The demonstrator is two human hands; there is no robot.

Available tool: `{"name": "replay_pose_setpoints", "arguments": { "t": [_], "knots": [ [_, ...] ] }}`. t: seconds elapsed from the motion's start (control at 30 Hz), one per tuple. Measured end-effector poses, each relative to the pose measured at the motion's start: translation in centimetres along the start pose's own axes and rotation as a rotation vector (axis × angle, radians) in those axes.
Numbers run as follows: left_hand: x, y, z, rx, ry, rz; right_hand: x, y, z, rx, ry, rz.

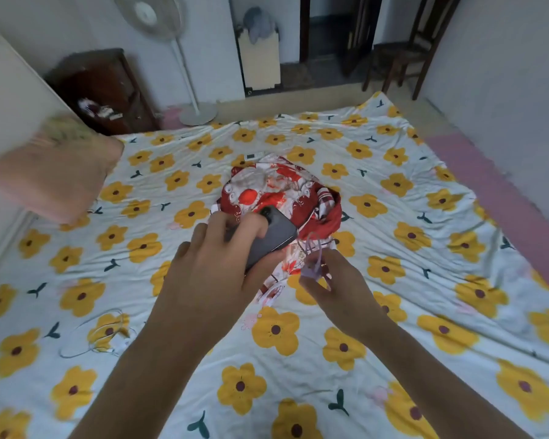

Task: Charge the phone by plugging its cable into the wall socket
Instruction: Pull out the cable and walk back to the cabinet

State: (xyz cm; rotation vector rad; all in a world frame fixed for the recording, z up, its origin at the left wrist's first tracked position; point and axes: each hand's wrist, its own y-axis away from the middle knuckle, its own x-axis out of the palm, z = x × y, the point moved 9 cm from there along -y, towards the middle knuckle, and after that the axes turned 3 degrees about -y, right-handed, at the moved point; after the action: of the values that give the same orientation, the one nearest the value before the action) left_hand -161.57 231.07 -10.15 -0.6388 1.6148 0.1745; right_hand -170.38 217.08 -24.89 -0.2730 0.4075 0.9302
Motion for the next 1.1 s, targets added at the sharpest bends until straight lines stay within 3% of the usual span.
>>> {"name": "replay_pose_setpoints", "arguments": {
  "t": [0.27, 0.43, 0.53, 0.63, 0.8, 0.97, 1.1],
  "knots": [
    [-7.7, 7.9, -4.6, 0.116, 0.123, -0.063, -5.8, 12.8, 11.1, -0.038, 0.006, -0.086],
    [-8.2, 11.0, -9.6, 0.268, 0.228, -0.068, -10.2, 22.6, 11.9, 0.122, -0.155, -0.386],
    [-7.9, 12.6, -12.7, 0.323, 0.462, -0.037, -12.6, 28.3, 12.3, 0.172, -0.196, -0.561],
    [-6.7, 13.9, -15.6, 0.316, 0.771, 0.052, -14.7, 32.5, 13.0, 0.178, -0.216, -0.678],
    [-5.1, 14.6, -20.1, 0.356, 0.892, 0.133, -18.1, 37.2, 12.8, 0.175, -0.249, -0.831],
    [-4.1, 13.8, -25.1, 0.401, 0.925, 0.197, -21.5, 41.0, 11.3, 0.212, -0.237, -0.951],
    [-2.9, 12.9, -31.3, 0.522, 0.787, 0.185, -25.3, 43.5, 9.7, 0.225, -0.143, -1.020]
  ]
}}
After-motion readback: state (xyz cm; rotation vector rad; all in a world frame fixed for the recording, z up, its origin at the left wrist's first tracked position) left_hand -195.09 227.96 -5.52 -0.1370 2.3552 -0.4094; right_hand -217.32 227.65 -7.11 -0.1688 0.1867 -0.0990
